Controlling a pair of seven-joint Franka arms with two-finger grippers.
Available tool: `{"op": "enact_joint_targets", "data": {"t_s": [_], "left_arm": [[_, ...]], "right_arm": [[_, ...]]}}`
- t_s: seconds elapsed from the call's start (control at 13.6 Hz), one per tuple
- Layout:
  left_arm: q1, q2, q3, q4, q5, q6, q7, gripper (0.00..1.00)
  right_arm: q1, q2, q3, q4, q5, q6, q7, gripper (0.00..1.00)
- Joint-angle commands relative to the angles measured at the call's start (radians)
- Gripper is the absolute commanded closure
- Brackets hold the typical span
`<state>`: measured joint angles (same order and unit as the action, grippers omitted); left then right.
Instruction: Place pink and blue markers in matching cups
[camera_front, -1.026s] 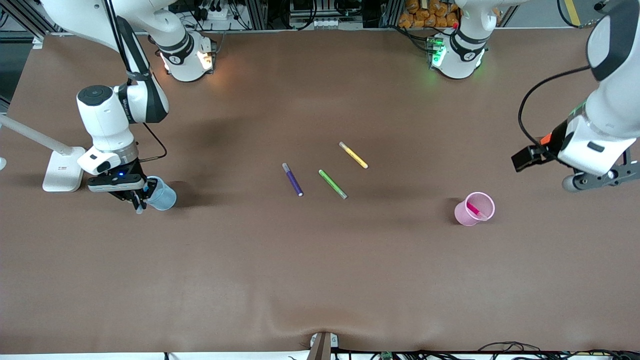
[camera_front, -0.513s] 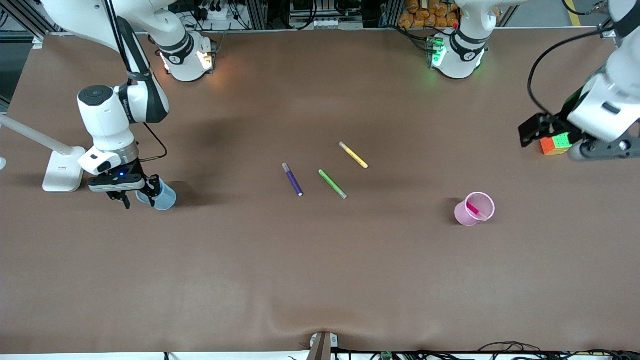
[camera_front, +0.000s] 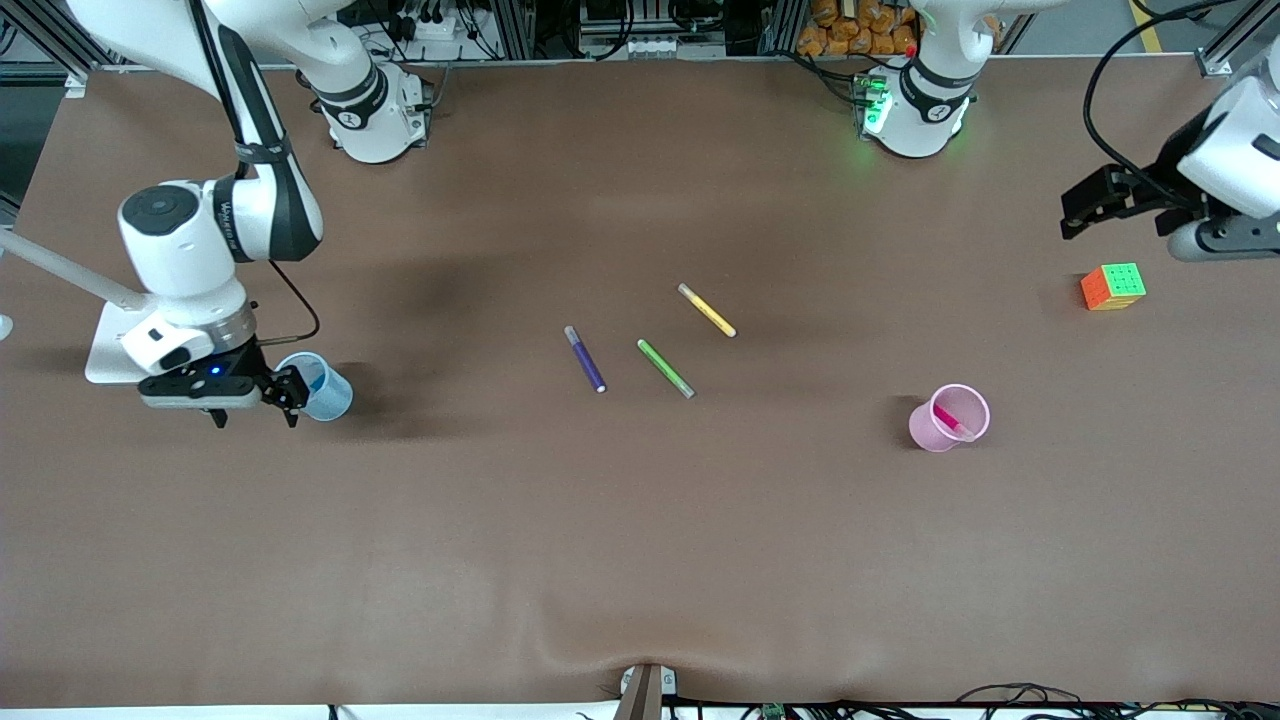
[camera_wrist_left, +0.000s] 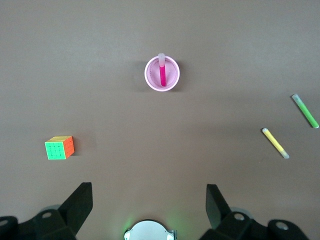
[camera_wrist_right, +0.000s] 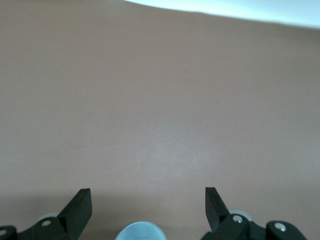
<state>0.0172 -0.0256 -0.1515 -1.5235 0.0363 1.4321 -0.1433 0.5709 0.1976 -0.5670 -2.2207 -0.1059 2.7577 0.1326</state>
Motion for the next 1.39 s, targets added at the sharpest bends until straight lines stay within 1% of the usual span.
{"op": "enact_joint_targets", "data": {"t_s": [0.0, 0.07, 0.15, 0.44, 0.51, 0.59, 0.66, 0.73, 0.81, 0.88, 1.03, 1.1, 1.17, 1.25, 1.32], "left_arm": [[-0.006, -0.063, 0.017, -0.07, -0.018, 0.002, 0.011, 0.0], [-0.006, -0.071, 0.026, -0.078, -0.021, 0.002, 0.013, 0.0], [-0.008, -0.077, 0.027, -0.078, -0.024, 0.002, 0.013, 0.0], [0.001, -0.065, 0.023, -0.066, -0.026, 0.002, 0.018, 0.0], [0.0, -0.066, 0.021, -0.066, -0.026, 0.002, 0.018, 0.0], [0.0, -0.065, 0.018, -0.064, -0.026, 0.002, 0.018, 0.0], [0.0, -0.063, 0.018, -0.061, -0.026, 0.002, 0.018, 0.0], [0.0, -0.063, 0.02, -0.061, -0.024, 0.002, 0.018, 0.0], [0.001, -0.062, 0.02, -0.061, -0.024, 0.002, 0.018, 0.0], [0.003, -0.06, 0.02, -0.061, -0.024, 0.002, 0.018, 0.0], [0.003, -0.06, 0.02, -0.063, -0.022, 0.002, 0.016, 0.0], [0.003, -0.062, 0.02, -0.063, -0.024, 0.002, 0.018, 0.0], [0.004, -0.066, 0.02, -0.066, -0.024, 0.001, 0.018, 0.0], [0.004, -0.073, 0.02, -0.069, -0.024, -0.001, 0.018, 0.0], [0.004, -0.076, 0.02, -0.069, -0.024, -0.009, 0.016, 0.0]], "right_arm": [[-0.003, -0.004, 0.026, 0.19, 0.187, -0.322, 0.002, 0.0], [-0.009, -0.001, 0.026, 0.257, 0.21, -0.425, -0.01, 0.0], [-0.011, 0.005, 0.026, 0.292, 0.212, -0.479, -0.013, 0.0], [-0.014, 0.003, 0.026, 0.309, 0.212, -0.501, -0.016, 0.0], [-0.017, 0.003, 0.026, 0.335, 0.212, -0.538, -0.014, 0.0], [-0.02, 0.011, 0.024, 0.396, 0.213, -0.618, -0.014, 0.0], [-0.023, 0.041, 0.024, 0.471, 0.215, -0.704, -0.014, 0.0], [-0.041, 0.071, 0.024, 0.546, 0.233, -0.786, -0.014, 0.0], [-0.055, 0.098, 0.024, 0.608, 0.271, -0.849, -0.014, 0.0], [-0.059, 0.109, 0.024, 0.648, 0.288, -0.878, -0.014, 0.0], [-0.062, 0.111, 0.029, 0.673, 0.284, -0.889, -0.021, 0.0], [-0.083, 0.105, 0.054, 0.685, 0.284, -0.892, -0.033, 0.0], [-0.154, 0.103, 0.131, 0.714, 0.284, -0.923, -0.045, 0.0], [-0.261, 0.105, 0.245, 0.76, 0.282, -0.963, -0.048, 0.0], [-0.335, 0.105, 0.333, 0.791, 0.276, -0.981, -0.048, 0.0]]}}
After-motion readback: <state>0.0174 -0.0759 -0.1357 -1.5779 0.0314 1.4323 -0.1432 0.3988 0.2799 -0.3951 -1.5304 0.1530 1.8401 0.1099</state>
